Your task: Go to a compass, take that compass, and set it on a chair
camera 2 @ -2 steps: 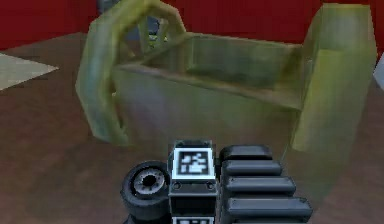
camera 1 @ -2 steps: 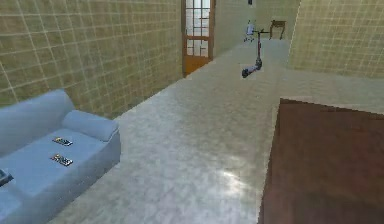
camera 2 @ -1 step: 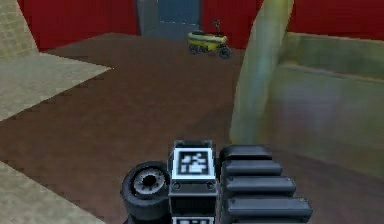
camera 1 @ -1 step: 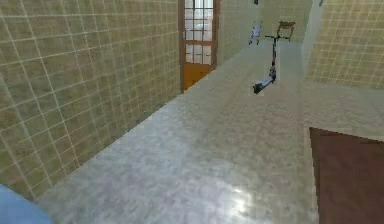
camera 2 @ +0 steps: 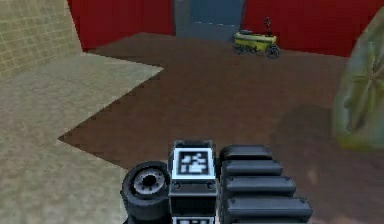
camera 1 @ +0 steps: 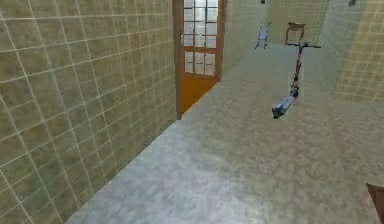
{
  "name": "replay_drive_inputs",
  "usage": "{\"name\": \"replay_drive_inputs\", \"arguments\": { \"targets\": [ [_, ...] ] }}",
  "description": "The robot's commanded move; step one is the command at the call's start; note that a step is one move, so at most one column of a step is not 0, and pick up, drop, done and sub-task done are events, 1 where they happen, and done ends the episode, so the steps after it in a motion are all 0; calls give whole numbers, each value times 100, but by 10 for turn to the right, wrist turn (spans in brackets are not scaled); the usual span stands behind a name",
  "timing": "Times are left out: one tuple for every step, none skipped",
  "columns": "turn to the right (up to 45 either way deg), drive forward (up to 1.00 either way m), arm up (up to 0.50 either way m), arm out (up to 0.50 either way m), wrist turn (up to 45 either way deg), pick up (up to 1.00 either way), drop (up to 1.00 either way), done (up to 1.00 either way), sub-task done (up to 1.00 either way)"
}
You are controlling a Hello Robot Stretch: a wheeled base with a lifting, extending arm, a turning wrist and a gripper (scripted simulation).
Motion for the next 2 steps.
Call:
{"name": "replay_drive_inputs", "arguments": {
  "targets": [
    [0,100,0,0,0,0,0,0,0],
    [30,0,0,0,0,0,0,0,0]
  ]
}}
